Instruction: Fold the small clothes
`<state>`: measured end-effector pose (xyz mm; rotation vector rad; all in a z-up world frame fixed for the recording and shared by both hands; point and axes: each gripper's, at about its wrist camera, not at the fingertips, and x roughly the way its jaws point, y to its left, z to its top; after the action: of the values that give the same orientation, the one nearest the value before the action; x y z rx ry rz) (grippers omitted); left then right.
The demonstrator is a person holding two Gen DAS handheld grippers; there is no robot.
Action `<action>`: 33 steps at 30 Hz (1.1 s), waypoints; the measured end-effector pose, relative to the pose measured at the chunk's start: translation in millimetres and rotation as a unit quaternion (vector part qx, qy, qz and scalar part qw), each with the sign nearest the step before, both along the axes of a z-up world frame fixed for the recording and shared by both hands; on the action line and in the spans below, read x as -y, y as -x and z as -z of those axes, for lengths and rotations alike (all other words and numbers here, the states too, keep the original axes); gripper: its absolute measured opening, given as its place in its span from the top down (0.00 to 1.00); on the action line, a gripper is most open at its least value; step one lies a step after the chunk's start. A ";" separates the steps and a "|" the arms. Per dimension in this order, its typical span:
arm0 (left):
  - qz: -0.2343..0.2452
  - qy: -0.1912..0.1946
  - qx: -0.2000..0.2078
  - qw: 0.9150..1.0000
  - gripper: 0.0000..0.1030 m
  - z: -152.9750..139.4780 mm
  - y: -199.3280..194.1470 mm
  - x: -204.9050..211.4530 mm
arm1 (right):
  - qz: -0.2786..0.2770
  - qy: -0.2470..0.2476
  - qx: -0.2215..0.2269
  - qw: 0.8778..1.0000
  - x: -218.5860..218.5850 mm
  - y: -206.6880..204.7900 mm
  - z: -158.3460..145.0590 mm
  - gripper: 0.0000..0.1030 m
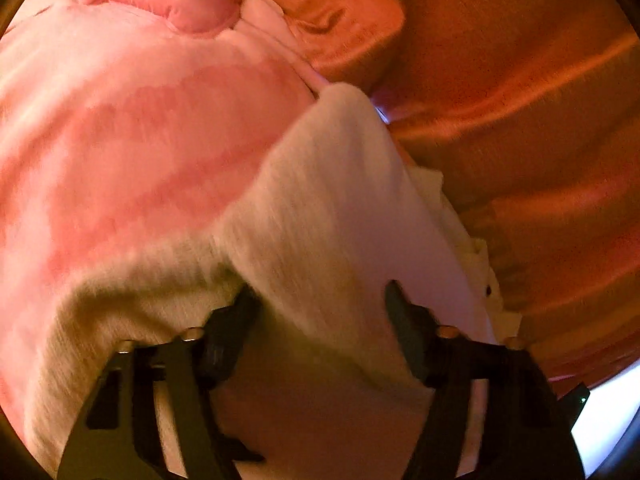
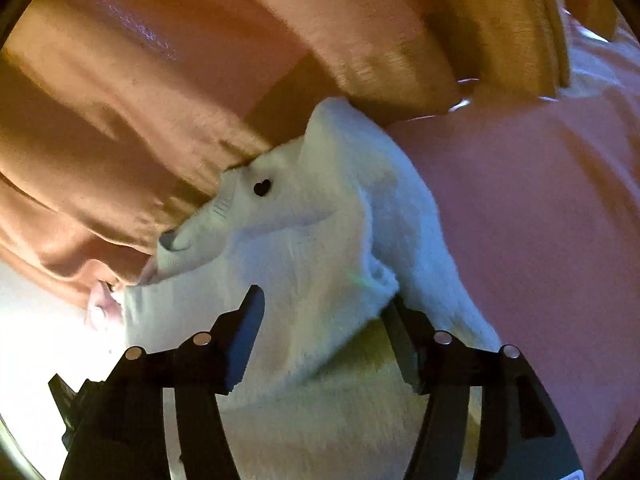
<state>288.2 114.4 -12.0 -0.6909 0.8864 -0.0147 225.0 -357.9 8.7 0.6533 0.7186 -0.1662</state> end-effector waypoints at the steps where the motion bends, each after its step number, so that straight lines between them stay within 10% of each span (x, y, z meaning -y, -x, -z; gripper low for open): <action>1: -0.003 -0.007 0.002 1.000 0.66 -1.6 -3.5 -4.0 | -0.006 0.032 -0.012 0.999 -8.0 -8.3 -7.2 0.91; 3: -0.012 -0.017 0.011 1.000 0.86 -7.7 -6.0 -11.2 | -0.033 0.073 0.030 0.996 -27.3 -13.2 -40.7 0.90; 8: -0.037 -0.107 0.065 0.991 0.89 -39.7 -0.3 -14.0 | -0.109 0.079 0.249 0.959 -58.8 26.3 -135.7 0.90; 10: -0.039 -0.126 0.060 0.989 0.89 -35.7 -0.4 -12.8 | -0.085 0.097 0.210 0.969 -47.9 20.2 -114.3 0.90; 14: -0.020 -0.126 0.003 0.992 0.88 -3.2 -11.2 -8.0 | -0.038 0.086 -0.024 0.995 -7.5 -24.0 3.0 0.90; 19: -0.016 -0.162 0.017 0.987 0.87 -13.4 -10.6 -0.3 | -0.039 0.061 0.080 0.994 -8.5 2.0 -25.4 0.90; 21: -0.012 -0.159 0.004 0.987 0.86 -6.0 -12.1 -1.2 | -0.037 0.090 -0.012 0.995 -3.4 -16.0 2.1 0.82; 23: -0.004 -0.164 0.007 0.986 0.86 -7.2 -8.5 0.2 | -0.041 0.081 0.004 0.996 0.8 -6.8 4.7 0.83; 25: 0.019 -0.164 0.006 0.986 0.74 -18.5 2.8 1.1 | -0.014 0.081 0.011 0.997 0.3 29.0 -17.4 0.72; 27: 0.032 -0.162 0.008 0.986 0.40 -34.9 26.8 -3.0 | -0.011 0.095 0.018 0.995 -1.4 74.8 -32.4 0.54; 33: 0.103 -0.182 -0.037 0.977 0.17 -43.3 110.8 -14.1 | -0.051 0.079 -0.084 0.992 -16.5 206.6 8.1 0.37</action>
<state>177.4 128.5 31.3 -0.2576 0.9978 -0.0117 18.4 -341.4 0.7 0.4533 0.8895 -0.1838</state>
